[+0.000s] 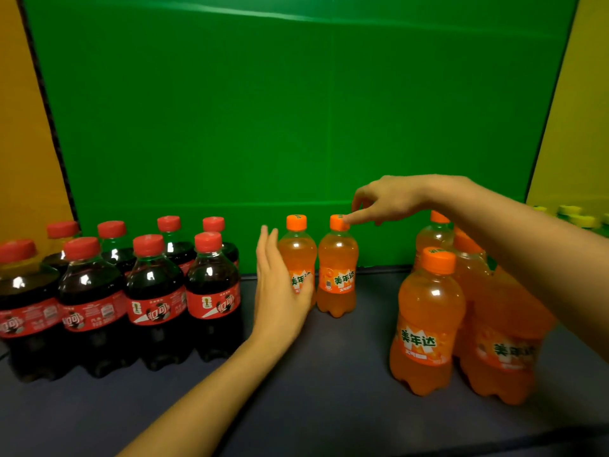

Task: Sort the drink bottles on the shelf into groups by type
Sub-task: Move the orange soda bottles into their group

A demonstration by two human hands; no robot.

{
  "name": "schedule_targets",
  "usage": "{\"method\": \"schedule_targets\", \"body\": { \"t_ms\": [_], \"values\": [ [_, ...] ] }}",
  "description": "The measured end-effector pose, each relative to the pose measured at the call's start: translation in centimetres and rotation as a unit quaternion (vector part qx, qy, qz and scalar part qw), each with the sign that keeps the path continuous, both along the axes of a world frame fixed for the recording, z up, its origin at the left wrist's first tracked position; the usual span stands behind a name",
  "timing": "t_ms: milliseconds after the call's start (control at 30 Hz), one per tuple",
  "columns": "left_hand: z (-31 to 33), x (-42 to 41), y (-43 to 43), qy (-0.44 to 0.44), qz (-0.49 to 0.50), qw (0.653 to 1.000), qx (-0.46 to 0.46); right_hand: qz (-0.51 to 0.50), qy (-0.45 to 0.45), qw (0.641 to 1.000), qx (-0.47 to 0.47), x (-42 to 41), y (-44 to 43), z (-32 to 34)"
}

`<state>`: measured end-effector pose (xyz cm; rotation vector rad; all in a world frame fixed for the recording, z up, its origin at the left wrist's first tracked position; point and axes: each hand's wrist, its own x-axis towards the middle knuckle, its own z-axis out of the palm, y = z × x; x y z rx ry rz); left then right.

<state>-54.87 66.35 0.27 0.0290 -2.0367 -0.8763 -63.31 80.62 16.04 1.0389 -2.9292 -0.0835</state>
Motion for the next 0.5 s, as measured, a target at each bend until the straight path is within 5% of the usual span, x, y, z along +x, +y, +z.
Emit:
{"method": "schedule_targets", "body": {
  "t_ms": [133, 333, 500],
  "values": [
    [0.3, 2.0, 3.6, 0.08, -0.147, 0.985, -0.045, -0.006, 0.15, 0.989, -0.015, 2.8, 4.8, 0.8],
    [-1.0, 3.1, 7.8, -0.126, -0.311, 0.942, -0.007, 0.004, 0.172, 0.963, -0.21, 6.5, 13.6, -1.6],
    [-1.7, 2.0, 9.0, -0.176, -0.38, 0.906, 0.059, -0.035, 0.172, 0.894, -0.412, 7.9, 17.0, -9.0]
  ]
}}
